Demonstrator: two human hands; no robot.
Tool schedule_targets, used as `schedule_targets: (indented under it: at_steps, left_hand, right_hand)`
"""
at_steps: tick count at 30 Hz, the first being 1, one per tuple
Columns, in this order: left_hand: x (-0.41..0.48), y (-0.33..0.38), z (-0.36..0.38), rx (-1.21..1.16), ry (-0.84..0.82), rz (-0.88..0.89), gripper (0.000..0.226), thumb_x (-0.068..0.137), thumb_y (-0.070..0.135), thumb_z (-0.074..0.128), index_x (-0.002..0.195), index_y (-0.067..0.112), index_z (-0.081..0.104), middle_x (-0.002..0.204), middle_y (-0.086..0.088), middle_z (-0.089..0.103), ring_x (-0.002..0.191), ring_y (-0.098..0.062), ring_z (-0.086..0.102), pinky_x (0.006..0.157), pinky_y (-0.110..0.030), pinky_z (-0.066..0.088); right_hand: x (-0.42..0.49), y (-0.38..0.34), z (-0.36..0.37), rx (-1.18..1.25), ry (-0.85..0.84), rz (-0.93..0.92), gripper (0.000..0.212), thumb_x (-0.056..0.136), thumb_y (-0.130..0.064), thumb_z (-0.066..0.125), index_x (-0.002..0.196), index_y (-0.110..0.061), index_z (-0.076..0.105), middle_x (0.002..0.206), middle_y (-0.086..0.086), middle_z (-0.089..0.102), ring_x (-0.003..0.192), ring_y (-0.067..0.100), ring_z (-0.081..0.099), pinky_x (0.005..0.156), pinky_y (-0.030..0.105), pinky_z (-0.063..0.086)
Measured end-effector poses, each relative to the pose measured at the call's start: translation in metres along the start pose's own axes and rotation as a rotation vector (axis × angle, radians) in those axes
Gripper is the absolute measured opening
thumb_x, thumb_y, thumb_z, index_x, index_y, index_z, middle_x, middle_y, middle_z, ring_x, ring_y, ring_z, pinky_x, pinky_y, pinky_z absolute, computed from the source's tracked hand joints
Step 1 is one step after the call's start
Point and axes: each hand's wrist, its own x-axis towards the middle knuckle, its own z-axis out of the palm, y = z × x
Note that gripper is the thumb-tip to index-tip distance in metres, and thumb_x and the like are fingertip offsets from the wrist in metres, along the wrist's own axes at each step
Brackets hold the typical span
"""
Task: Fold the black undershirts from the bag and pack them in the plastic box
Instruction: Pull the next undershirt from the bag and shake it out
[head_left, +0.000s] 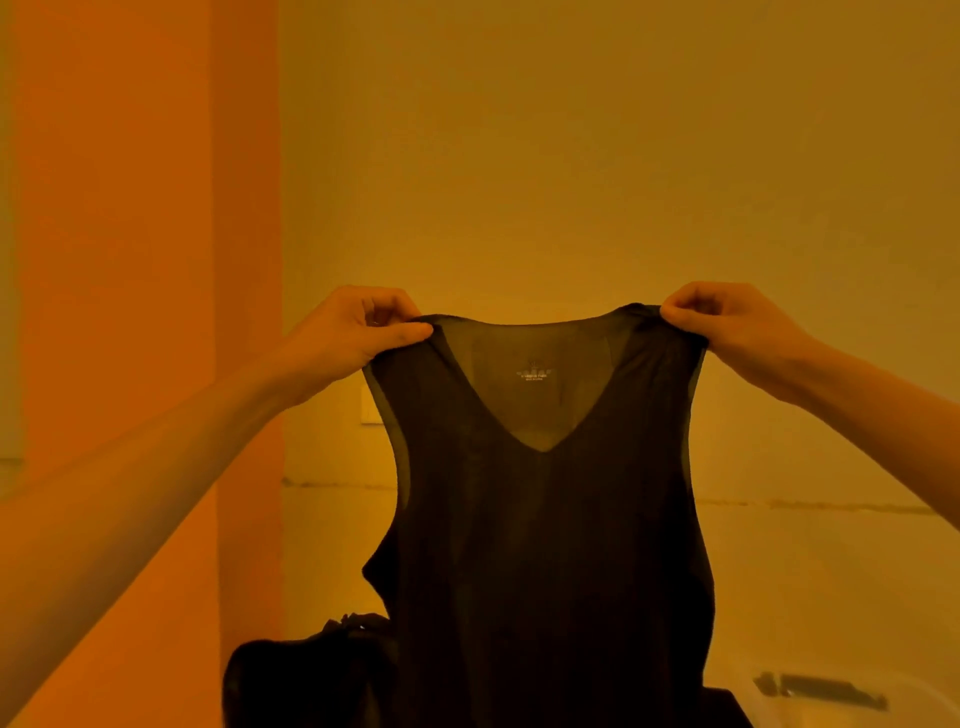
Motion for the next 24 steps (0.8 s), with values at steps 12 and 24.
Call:
schedule_targets:
  at_steps: [12, 24]
  left_hand:
    - [-0.039, 0.038, -0.033, -0.469, 0.026, 0.079, 0.008, 0.065, 0.022, 0.076, 0.057, 0.024, 0.075, 0.062, 0.007, 0.070, 0.057, -0.005, 0.068, 0.056, -0.017, 0.056]
    - [-0.042, -0.050, 0.025, -0.351, -0.073, -0.193, 0.013, 0.073, 0.016, 0.072, 0.061, 0.021, 0.073, 0.064, 0.004, 0.067, 0.058, -0.005, 0.065, 0.051, -0.015, 0.050]
  right_hand:
    - [-0.048, -0.063, 0.003, 0.180, 0.060, -0.206, 0.013, 0.095, -0.033, 0.061, 0.092, -0.020, 0.064, 0.077, 0.004, 0.071, 0.067, 0.016, 0.060, 0.058, 0.027, 0.042]
    - [-0.073, 0.007, 0.044, 0.247, -0.036, 0.042, 0.014, 0.096, -0.021, 0.060, 0.085, -0.015, 0.064, 0.077, -0.005, 0.063, 0.076, 0.006, 0.058, 0.071, 0.016, 0.045]
